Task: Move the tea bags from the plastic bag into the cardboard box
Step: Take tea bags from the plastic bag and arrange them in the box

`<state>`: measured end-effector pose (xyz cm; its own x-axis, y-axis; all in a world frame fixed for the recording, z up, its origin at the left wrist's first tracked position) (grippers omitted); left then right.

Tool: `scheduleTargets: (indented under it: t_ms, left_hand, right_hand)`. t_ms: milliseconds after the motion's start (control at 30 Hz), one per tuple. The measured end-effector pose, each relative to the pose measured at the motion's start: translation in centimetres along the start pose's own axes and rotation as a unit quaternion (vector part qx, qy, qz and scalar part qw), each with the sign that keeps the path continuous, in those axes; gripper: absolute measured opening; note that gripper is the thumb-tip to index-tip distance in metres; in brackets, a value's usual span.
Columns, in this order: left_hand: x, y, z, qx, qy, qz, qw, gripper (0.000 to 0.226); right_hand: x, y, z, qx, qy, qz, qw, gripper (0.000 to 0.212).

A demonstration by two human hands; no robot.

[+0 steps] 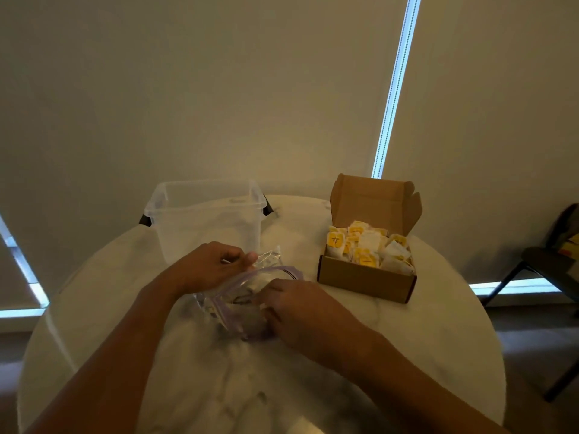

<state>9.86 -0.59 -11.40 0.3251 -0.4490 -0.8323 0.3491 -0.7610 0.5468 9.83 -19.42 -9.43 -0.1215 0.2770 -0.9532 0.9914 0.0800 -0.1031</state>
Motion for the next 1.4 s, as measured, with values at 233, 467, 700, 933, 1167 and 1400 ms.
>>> scheduleTargets:
  t_ms: [233,467,700,933,1167,1400]
  left_hand:
    - [0.1,-0.1,0.1,-0.01,-0.011,0.033,0.999,0.076]
    - [0.2,-0.1,0.1,-0.012,-0.019,0.019,1.0,0.071]
    - [0.0,-0.1,0.1,-0.012,-0.009,0.024,1.0,0.107]
    - [0.3,-0.5,-0.3,-0.006,-0.012,0.026,1.0,0.095]
    - [0.2,-0.2,0.1,-0.027,-0.011,0.021,0.999,0.066]
    - [0.3,-0.3,0.4,-0.036,-0.028,0.03,0.999,0.067]
  right_hand:
    - [2.4,1.3,-1.2,0.074,-0.017,0.013,0.997,0.04]
    - [-0.2,0.8,0.3,0.003,0.066,-0.012,0.998,0.043]
    - [-2.5,1.0,3.5,-0.019,0.083,-0.206,0.975,0.02]
    - [-0.5,1.4,1.4,0.137,0.001,-0.051,0.989,0.07]
    - [-0.1,1.3,1.0,0.089,0.049,-0.08,0.992,0.033]
    - [-3.5,6.0,5.1,0.158,0.19,-0.409,0.878,0.019]
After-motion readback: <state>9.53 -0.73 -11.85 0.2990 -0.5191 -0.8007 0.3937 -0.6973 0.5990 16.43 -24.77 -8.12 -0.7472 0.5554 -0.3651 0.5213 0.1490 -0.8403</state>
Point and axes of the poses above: each hand's wrist, its own z-axis away from the middle knuckle, its own x-axis out of the palm, y = z × x, the point moved 10 cm from there along -z, towards the middle knuckle, and after that the axes turned 10 degrees about -x, right-handed, at the moved point
